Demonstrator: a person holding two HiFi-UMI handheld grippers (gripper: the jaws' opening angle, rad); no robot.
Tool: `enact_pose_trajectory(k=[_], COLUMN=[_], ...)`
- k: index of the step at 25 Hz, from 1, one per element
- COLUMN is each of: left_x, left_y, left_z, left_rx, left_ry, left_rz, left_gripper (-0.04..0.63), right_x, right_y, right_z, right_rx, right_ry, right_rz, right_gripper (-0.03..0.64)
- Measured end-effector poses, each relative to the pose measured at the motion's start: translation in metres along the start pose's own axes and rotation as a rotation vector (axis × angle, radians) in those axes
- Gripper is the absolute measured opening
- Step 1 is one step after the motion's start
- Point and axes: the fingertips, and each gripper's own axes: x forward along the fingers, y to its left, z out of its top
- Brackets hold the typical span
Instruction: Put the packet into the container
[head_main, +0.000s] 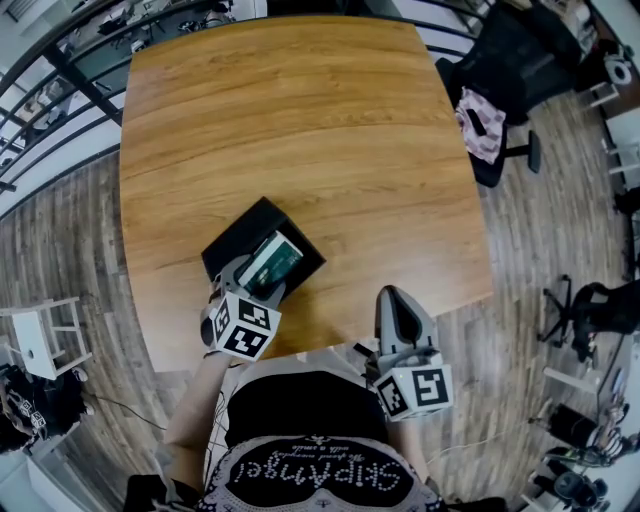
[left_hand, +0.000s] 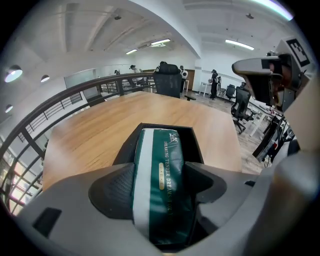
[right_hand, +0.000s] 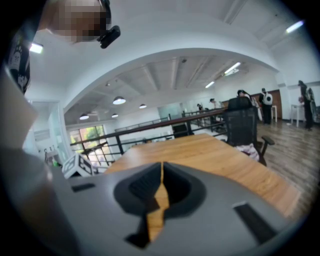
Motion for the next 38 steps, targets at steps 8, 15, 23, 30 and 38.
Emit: enact_pose_trajectory(k=[8,15,23,30,38], left_x=[0.008,0.009,0.004,-0.012,-0.027], left_y=[0.000,-0.002,0.002,0.009,0.012], left_z=[-0.006,-0.007,-0.003,0.005,0.021], left_rx=[0.036,0.037,-0.045,-0.155,-0.150], left_ry=[0.062,0.071,0.051,-0.010,-0.091], left_rz=[0.049,0.048,0.020,0.002,0.007], left_gripper=[0.339,0.341,0.351,0.351,0.347], right_x=[0.003,0.004,0.000,-0.002,-0.003], right_y=[0.005,0.011,0.011,0.011,0.013], right_z=[-0.002,0.000,-0.001,0.000,-0.001], right_rx=[0.000,-0.009,-0.013,-0.011,-0.014], right_ry=[0.004,-0.001,-0.001,-0.003,-0.003], right_rz=[0.020,0.042,0.034,0.035,0.042], right_gripper=[0.034,0.034,0.034,0.034,0.034])
